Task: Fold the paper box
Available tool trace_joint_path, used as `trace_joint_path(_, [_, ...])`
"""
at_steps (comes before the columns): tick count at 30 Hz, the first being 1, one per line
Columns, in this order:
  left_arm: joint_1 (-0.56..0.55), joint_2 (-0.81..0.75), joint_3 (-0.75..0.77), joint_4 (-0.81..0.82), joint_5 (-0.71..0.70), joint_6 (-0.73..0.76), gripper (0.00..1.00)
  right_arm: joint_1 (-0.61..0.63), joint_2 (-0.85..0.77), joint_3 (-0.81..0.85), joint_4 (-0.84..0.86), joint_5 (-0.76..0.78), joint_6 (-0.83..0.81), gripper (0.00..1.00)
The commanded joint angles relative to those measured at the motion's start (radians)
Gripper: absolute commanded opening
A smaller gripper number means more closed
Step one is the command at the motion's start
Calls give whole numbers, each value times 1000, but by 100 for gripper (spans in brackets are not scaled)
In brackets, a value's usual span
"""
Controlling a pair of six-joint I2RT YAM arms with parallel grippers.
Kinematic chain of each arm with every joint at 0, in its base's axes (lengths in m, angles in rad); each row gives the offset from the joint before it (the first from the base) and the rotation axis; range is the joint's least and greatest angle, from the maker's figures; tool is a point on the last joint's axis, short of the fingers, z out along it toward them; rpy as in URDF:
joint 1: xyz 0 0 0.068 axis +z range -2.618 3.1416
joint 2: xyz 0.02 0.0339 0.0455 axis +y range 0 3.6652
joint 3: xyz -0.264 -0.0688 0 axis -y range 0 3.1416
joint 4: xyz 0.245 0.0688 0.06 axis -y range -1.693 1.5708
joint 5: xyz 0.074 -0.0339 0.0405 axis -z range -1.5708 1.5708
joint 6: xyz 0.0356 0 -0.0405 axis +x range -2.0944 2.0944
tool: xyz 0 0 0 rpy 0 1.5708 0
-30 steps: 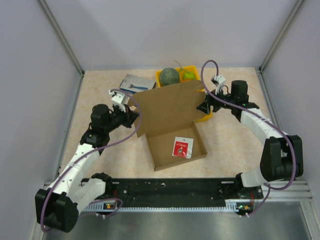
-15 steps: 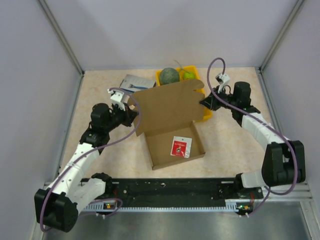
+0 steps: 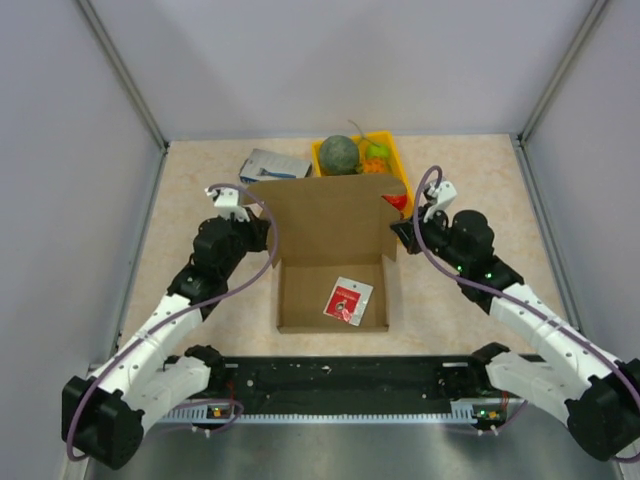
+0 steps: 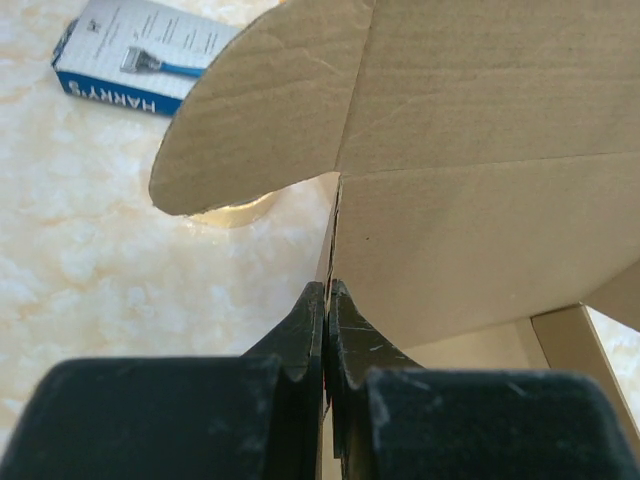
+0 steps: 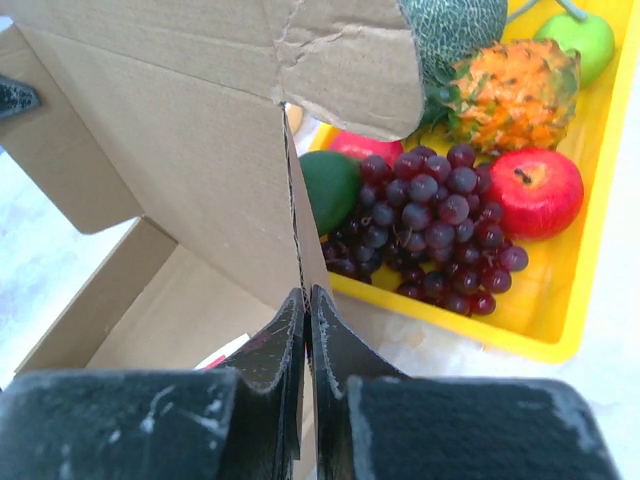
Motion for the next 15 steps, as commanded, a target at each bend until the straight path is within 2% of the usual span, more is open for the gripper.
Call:
trace_joint_path(1, [-54,-28,-47,101,-116,-94,0,96,-46,-25,-36,273,95,0])
trace_joint_path(5, [-118,-44,-74,110,-185,-100,0,178,-69,-72,-53,399,151,0])
trace_joint_path(15, [-213,-132,-179,113,-255,-132,0,443,-82,-103,-157,849,333,0])
